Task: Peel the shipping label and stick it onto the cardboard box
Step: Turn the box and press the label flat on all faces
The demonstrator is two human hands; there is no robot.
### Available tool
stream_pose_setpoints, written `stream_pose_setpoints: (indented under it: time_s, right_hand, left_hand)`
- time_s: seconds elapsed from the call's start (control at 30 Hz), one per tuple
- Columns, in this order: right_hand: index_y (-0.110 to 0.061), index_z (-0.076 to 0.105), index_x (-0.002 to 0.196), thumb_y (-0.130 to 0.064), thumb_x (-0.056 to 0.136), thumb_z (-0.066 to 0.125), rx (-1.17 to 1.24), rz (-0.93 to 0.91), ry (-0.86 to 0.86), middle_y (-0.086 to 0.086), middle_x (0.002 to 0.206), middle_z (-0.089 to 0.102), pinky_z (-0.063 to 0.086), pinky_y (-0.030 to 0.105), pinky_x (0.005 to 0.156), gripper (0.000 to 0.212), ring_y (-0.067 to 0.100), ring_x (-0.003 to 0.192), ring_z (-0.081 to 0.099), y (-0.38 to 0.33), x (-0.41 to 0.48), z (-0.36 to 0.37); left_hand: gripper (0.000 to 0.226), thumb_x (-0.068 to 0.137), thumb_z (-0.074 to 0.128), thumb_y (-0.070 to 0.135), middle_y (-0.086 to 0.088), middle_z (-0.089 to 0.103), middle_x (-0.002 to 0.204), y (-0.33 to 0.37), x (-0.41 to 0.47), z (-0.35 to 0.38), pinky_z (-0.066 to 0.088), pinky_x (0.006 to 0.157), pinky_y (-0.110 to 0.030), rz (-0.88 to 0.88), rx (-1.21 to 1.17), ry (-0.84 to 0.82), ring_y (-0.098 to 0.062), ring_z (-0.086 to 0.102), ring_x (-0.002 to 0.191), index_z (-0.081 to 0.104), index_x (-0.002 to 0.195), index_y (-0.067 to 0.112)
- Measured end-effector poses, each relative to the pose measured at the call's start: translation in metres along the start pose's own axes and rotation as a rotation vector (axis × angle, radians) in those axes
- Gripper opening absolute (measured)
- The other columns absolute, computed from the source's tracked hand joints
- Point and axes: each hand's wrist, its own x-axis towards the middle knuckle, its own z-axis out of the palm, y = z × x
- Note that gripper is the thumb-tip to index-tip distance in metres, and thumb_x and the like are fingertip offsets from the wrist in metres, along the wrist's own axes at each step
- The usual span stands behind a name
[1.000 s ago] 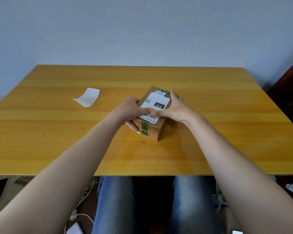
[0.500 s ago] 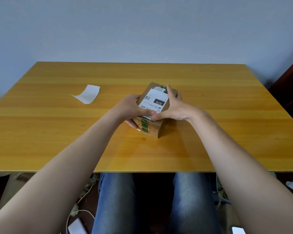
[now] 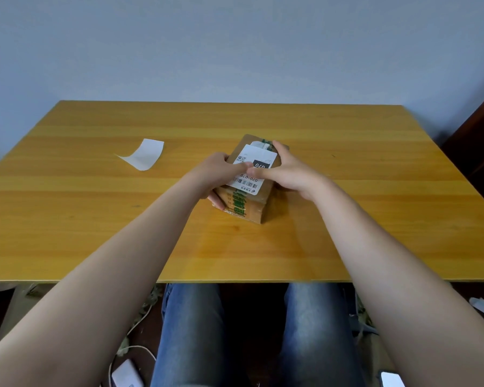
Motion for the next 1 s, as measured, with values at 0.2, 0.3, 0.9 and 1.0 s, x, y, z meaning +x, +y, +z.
stream_pose_setpoints:
  time_s: [0.2, 0.3, 0.9, 1.0]
  right_hand:
    - [-0.034, 0.016, 0.166, -0.077, 0.034, 0.084, -0.044, -0.034, 0.078, 0.002, 0.161, 0.038, 0.043, 0.044, 0.115, 0.154, 0.021, 0.138, 0.05, -0.005, -0.001, 0.006]
    - [-0.033, 0.011, 0.167, -0.073, 0.032, 0.087, -0.078, -0.026, 0.061, 0.001, 0.164, 0.034, 0.04, 0.042, 0.116, 0.159, 0.022, 0.142, 0.044, -0.005, -0.006, 0.005]
    - [-0.038, -0.021, 0.162, -0.066, 0.059, 0.091, -0.347, -0.015, -0.082, 0.01, 0.165, 0.017, 0.035, 0.043, 0.102, 0.155, 0.033, 0.148, 0.03, -0.004, -0.021, -0.005]
    - [-0.037, -0.022, 0.162, -0.065, 0.058, 0.093, -0.334, -0.022, -0.097, 0.009, 0.168, 0.013, 0.033, 0.042, 0.104, 0.157, 0.033, 0.151, 0.026, -0.002, -0.018, -0.006]
  left_hand:
    - [0.047, 0.094, 0.073, 0.051, -0.012, 0.072, 0.106, 0.003, 0.002, 0.005, 0.065, 0.065, -0.059, -0.018, 0.065, 0.071, -0.039, 0.075, 0.088, 0.062, 0.12, 0.014]
    - [0.05, 0.09, 0.078, 0.051, -0.012, 0.074, 0.105, -0.001, 0.003, 0.003, 0.066, 0.064, -0.056, 0.0, 0.091, 0.072, -0.037, 0.076, 0.087, 0.064, 0.12, 0.014]
    - [0.066, 0.072, 0.095, 0.043, -0.006, 0.074, 0.113, -0.01, 0.001, -0.002, 0.067, 0.067, -0.052, 0.071, 0.15, -0.028, -0.031, 0.077, 0.094, 0.065, 0.125, 0.02]
    - [0.068, 0.07, 0.095, 0.044, -0.003, 0.073, 0.116, -0.012, -0.002, -0.002, 0.067, 0.066, -0.051, 0.086, 0.134, -0.045, -0.03, 0.075, 0.099, 0.063, 0.126, 0.023]
